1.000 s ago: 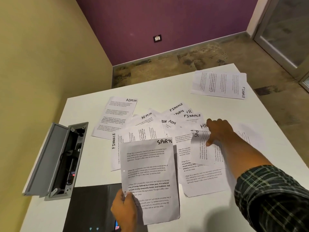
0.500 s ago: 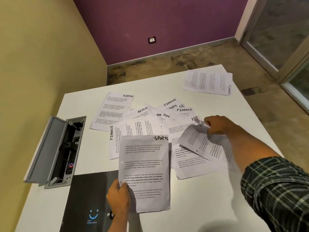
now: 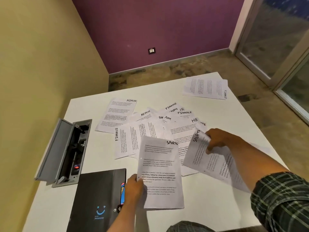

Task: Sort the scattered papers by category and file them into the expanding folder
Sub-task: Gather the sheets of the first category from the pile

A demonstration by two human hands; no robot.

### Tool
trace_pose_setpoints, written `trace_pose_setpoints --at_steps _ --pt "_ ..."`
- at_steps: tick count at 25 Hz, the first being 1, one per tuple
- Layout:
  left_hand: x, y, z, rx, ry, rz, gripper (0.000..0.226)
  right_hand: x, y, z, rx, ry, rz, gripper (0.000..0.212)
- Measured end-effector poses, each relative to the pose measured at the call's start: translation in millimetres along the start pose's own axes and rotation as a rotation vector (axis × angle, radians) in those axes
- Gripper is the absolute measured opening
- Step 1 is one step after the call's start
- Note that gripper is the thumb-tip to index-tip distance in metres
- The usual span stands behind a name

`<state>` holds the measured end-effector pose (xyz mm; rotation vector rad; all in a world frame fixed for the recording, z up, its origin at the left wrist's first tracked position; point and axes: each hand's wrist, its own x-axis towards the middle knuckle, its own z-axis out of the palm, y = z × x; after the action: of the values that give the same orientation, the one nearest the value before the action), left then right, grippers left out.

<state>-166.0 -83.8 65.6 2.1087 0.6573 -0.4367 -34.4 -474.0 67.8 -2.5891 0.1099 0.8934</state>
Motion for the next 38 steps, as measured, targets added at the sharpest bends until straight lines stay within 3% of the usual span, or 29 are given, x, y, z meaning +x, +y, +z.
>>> trace_pose_setpoints --at_steps 6,10,15,18,21,22,25,27,31,34,38 --pt "-12 3 -3 -0.086 -0.057 -0.006 0.018 -23 -30 -12 0.321 -0.079 -0.109 0.048" --pt "-9 -2 -5 -0.167 -0.049 -0.012 0.016 -31 -57 -28 0.409 -0.169 -0.139 0.045" --pt "3 -16 -12 -0.23 -0.012 -0.061 0.02 -41 -94 -21 0.975 -0.164 -0.199 0.035" --pt "11 -26 -10 -0.289 -0.023 -0.103 0.021 -30 -102 8 1.171 -0.078 -0.146 0.047" --pt "13 -30 -10 -0.421 -0.061 -0.111 0.024 -14 -100 48 1.084 0.04 0.003 0.098" --pt "16 -32 -11 -0.452 -0.075 -0.13 0.027 -10 -96 62 0.999 0.068 0.05 0.104" --pt "23 -36 -9 -0.449 -0.176 -0.173 0.026 9 -82 103 0.947 0.27 0.061 0.056" --pt "25 -37 -7 -0.45 -0.25 -0.186 0.026 2 -82 120 1.044 0.285 0.052 0.071" --pt "15 -18 -5 -0.511 -0.295 -0.215 0.024 -31 -102 141 1.43 0.165 -0.009 0.07" --pt "15 -13 -4 -0.568 -0.298 -0.262 0.028 -46 -106 149 1.54 0.04 -0.048 0.06" --pt "19 -15 -1 -0.572 -0.315 -0.297 0.038 -49 -100 155 1.549 0.009 -0.01 0.058"
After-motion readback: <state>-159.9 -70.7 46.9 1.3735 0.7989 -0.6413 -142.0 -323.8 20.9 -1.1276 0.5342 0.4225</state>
